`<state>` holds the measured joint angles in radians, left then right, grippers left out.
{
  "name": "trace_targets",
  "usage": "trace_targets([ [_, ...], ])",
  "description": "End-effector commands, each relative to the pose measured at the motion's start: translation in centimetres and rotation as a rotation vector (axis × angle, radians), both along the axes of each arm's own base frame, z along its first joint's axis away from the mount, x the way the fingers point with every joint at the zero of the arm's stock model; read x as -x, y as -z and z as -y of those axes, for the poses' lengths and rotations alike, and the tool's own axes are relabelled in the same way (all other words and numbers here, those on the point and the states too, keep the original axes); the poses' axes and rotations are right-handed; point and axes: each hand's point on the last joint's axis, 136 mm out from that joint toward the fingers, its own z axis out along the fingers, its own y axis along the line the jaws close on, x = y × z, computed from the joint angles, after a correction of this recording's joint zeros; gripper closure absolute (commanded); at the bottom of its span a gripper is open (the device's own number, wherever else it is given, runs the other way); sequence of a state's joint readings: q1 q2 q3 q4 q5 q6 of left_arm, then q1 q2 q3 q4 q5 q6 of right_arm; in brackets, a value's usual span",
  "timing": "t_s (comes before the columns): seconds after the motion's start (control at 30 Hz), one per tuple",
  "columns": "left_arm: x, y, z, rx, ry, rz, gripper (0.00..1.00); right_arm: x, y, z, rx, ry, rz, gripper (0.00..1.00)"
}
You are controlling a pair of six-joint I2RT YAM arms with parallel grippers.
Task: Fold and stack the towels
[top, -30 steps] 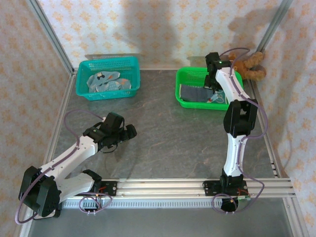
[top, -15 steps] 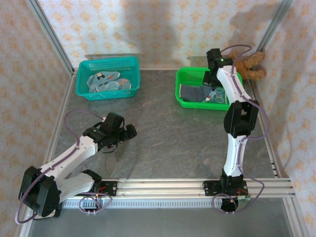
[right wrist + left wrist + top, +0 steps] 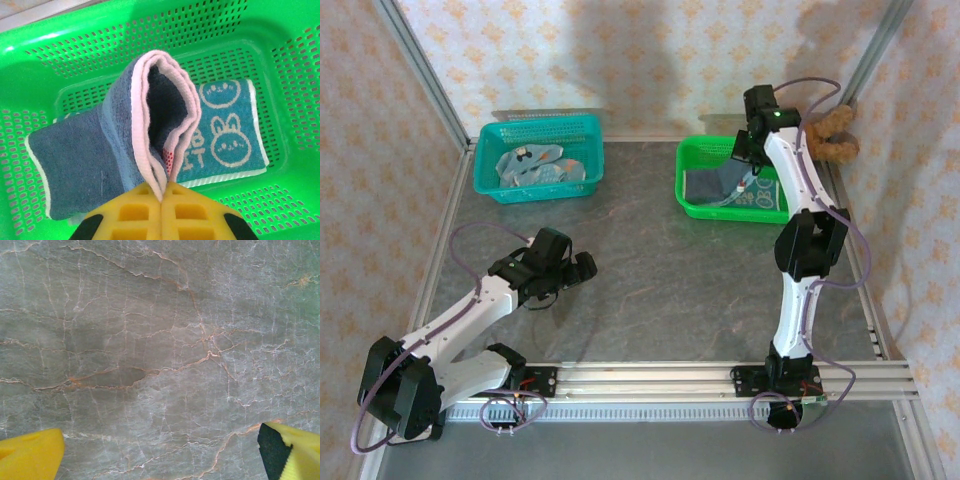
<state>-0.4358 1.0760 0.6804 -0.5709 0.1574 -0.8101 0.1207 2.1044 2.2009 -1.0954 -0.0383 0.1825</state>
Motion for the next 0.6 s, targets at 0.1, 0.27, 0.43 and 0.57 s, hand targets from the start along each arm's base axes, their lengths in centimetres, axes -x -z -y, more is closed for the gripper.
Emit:
trace_targets([
  [0.1,-0.1,-0.4,-0.1,0.007,-0.001,0.012,0.00,1.2,-3.7,0.8,0.006,0.032,0.061,1.00],
  [0.27,0.0,-0.1,0.0,0.011,-0.001,0.008,0.00,1.5,-4.1,1.1,0.016,0.040,0.068,1.00],
  [0.43,0.0,-0.1,0.1,0.015,0.001,0.004,0.00,1.8,-3.7,1.3,0.031,0.048,0.058,1.00],
  [0.57,0.1,0.0,0.0,0.016,-0.003,0.007,0.00,2.1,-3.0,2.0,0.067,0.067,0.041,1.00],
])
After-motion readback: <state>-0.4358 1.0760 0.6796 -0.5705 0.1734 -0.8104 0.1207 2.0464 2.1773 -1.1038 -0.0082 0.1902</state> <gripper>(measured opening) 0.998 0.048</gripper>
